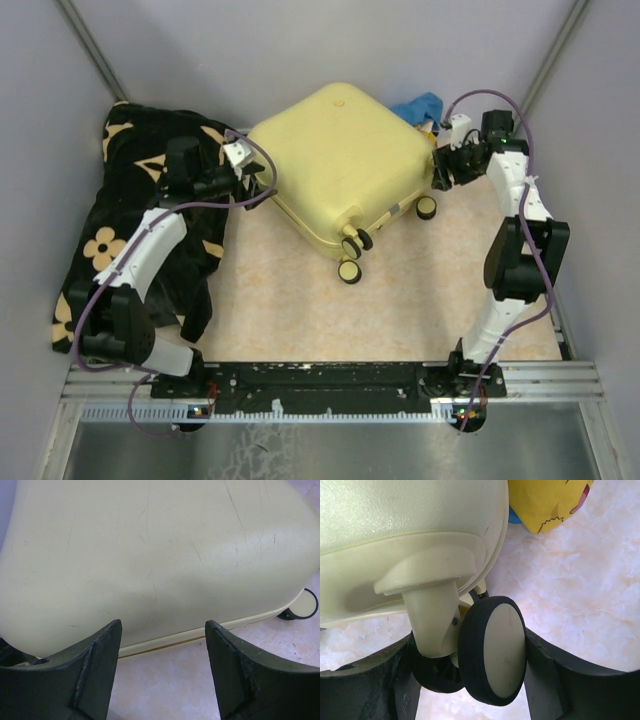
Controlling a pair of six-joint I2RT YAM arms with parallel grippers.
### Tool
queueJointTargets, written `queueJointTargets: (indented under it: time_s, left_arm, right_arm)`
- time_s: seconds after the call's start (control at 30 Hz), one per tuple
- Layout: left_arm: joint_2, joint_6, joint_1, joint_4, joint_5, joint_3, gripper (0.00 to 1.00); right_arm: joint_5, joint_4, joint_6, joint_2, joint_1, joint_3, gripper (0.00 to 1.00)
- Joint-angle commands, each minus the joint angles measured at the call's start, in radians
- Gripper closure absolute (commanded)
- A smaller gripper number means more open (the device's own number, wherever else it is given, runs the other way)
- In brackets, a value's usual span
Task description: Pack the luggage
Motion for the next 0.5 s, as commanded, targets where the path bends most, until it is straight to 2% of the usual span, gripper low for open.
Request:
queueJointTargets:
  time_s: [0.0, 0.07, 0.17, 0.37, 0.47]
  left_arm:
    - [-0.004, -0.003, -0.006, 0.019, -0.01, -0.013, 0.26]
    - [-0.011, -0.005, -0.006, 0.018, -0.012, -0.018, 0.26]
    - [-0.018, -0.008, -0.006, 0.016, -0.016, -0.024, 0.25]
    - [-0.025, -0.027, -0.006, 0.032, -0.019, -0.04, 0.25]
    - [-0.022, -0.036, -0.006, 0.039, -0.019, -0.042, 0.25]
  right_arm:
    - [-0.033, 0.074, 0.041, -0.028, -0.003, 0.041, 0.41]
    - [-0.036, 0.082, 0.066, -0.08, -0.012, 0.007, 0.19]
    - [-0.047, 0.07, 0.097, -0.17, -0.04, -0.03, 0.02]
    - [-0.105, -0.005, 0.215, -0.287, -0.085, -0.051, 0.01]
    - [-0.292, -0.062, 0.287, -0.295, -0.083, -0.074, 0.01]
